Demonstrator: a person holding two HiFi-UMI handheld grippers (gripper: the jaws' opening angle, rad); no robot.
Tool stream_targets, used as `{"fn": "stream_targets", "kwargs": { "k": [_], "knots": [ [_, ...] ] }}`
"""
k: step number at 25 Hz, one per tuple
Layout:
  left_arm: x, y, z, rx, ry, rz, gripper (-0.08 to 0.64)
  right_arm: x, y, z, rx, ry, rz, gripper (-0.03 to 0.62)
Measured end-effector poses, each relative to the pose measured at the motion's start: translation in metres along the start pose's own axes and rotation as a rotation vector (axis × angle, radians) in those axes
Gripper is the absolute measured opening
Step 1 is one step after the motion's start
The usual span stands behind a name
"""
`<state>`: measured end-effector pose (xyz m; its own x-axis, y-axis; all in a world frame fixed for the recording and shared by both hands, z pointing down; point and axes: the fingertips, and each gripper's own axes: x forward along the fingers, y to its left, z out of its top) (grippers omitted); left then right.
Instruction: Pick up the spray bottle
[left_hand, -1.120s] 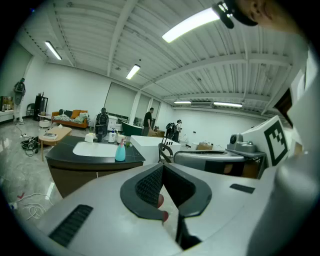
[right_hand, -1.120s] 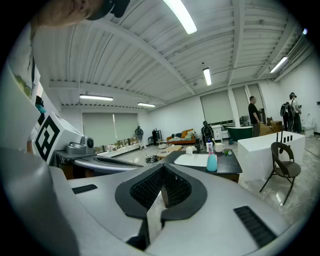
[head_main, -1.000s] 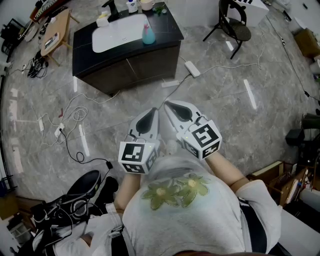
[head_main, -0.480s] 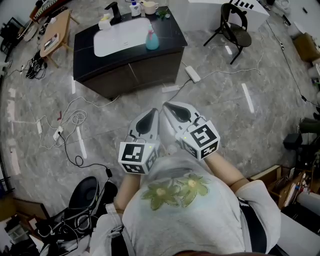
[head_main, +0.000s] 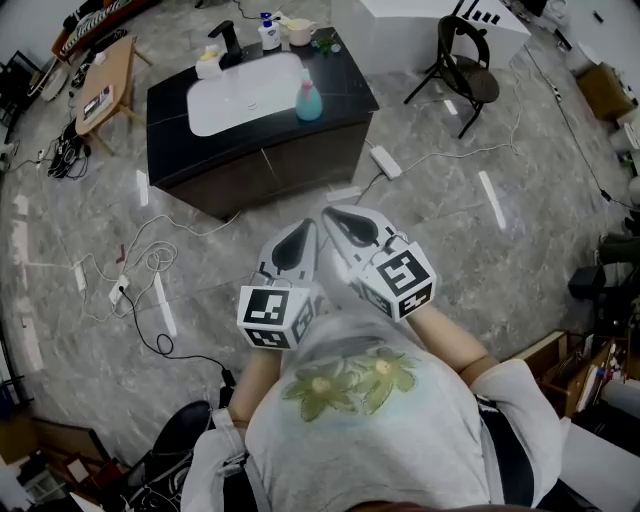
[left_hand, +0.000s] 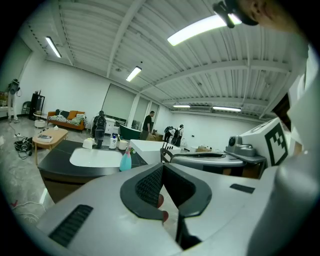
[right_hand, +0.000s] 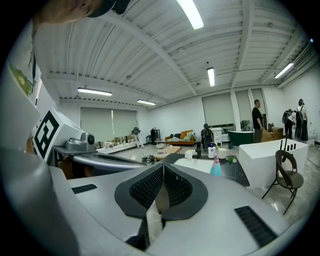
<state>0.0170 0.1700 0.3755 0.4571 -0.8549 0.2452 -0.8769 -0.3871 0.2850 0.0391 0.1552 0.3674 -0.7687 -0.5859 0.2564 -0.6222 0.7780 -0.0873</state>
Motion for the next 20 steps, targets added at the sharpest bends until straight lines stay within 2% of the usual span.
{"fn": "stream_targets", "kwargs": {
  "k": [5, 10, 20],
  "knots": [
    [-0.001, 0.020, -0.004, -0.006, 0.008, 0.001, 0.008, 0.011, 0.002, -0.002, -0.001, -0.013, -0.024, 0.025],
    [0.001, 0.031, -0.014, -0.047, 0.024, 0.005, 0.008, 0.021, 0.006, -0.013, -0.015, 0.029, -0.007, 0.025],
    [0.037, 0.058, 0.000, -0.034, 0.034, -0.004, 0.008, 0.061, -0.024, -0.007, -0.012, 0.038, -0.008, 0.025]
  ]
}}
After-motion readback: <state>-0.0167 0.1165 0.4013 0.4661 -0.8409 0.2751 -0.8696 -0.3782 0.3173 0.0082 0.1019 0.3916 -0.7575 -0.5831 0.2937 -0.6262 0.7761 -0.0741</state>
